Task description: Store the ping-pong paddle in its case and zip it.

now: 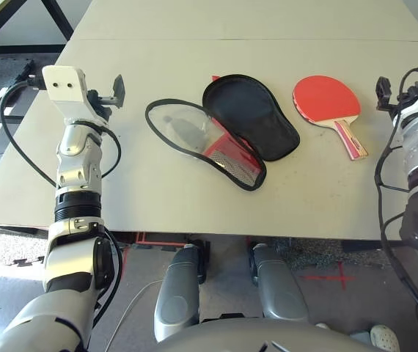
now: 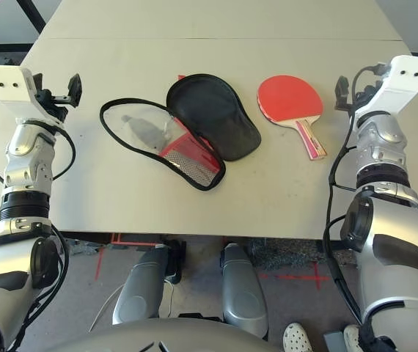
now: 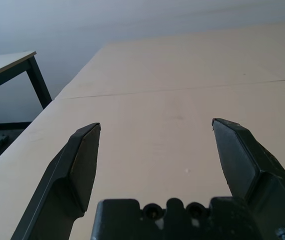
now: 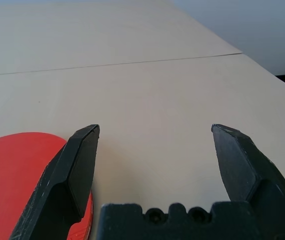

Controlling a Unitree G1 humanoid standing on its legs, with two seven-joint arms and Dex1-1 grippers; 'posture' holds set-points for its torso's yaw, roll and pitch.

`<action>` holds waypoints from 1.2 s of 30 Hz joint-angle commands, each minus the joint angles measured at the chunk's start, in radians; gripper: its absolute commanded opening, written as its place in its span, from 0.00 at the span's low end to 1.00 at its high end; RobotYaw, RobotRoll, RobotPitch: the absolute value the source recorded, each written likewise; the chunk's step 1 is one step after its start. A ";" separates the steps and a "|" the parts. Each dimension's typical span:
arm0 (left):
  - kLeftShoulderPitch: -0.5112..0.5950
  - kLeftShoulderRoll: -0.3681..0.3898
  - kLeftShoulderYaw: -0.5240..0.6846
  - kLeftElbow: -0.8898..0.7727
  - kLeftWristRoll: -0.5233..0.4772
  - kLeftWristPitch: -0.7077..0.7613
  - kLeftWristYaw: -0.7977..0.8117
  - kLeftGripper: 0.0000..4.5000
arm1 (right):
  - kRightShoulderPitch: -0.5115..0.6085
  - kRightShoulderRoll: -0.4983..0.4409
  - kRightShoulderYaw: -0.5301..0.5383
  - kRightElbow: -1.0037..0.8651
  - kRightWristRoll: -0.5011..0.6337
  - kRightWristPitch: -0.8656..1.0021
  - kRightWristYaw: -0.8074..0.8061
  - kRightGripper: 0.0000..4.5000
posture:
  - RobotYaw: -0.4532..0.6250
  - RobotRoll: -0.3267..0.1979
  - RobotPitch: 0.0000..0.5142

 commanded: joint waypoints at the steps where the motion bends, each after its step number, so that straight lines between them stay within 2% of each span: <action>1: 0.010 0.007 0.003 -0.012 -0.005 0.007 -0.004 1.00 | 0.006 -0.006 -0.013 0.004 0.008 -0.005 -0.002 0.99 | 0.45 0.62 0.44; 8: -0.038 0.038 -0.004 -0.082 -0.027 0.075 -0.043 1.00 | 0.013 0.017 -0.007 -0.004 0.010 0.004 -0.004 0.99 | 0.44 0.62 0.43; 16: -0.150 0.087 -0.086 -0.366 -0.161 0.411 -0.217 1.00 | 0.015 0.022 0.002 -0.003 0.006 0.025 0.001 0.99 | 0.44 0.62 0.39; 22: -0.110 0.095 -0.229 -0.583 -0.243 0.615 -0.377 1.00 | -0.011 0.026 -0.005 -0.018 0.021 0.081 0.005 0.99 | 0.43 0.62 0.38; 27: -0.077 0.087 -0.312 -0.662 -0.266 0.686 -0.447 1.00 | -0.062 0.018 0.039 -0.083 -0.022 0.197 -0.063 0.99 | 0.41 0.62 0.39; 30: -0.071 0.076 -0.326 -0.656 -0.263 0.684 -0.460 1.00 | -0.081 0.019 0.068 -0.163 -0.041 0.349 -0.115 0.99 | 0.40 0.62 0.39; 33: -0.074 0.062 -0.340 -0.646 -0.254 0.682 -0.470 1.00 | -0.103 0.017 0.093 -0.300 -0.015 0.667 -0.091 0.99 | 0.39 0.62 0.39; 34: -0.076 0.057 -0.346 -0.643 -0.251 0.679 -0.473 1.00 | -0.121 0.007 0.126 -0.342 -0.014 0.838 -0.062 0.99 | 0.39 0.62 0.38; 36: -0.077 0.050 -0.352 -0.641 -0.246 0.677 -0.476 1.00 | -0.130 -0.005 0.167 -0.420 -0.013 1.051 -0.027 0.99 | 0.39 0.62 0.38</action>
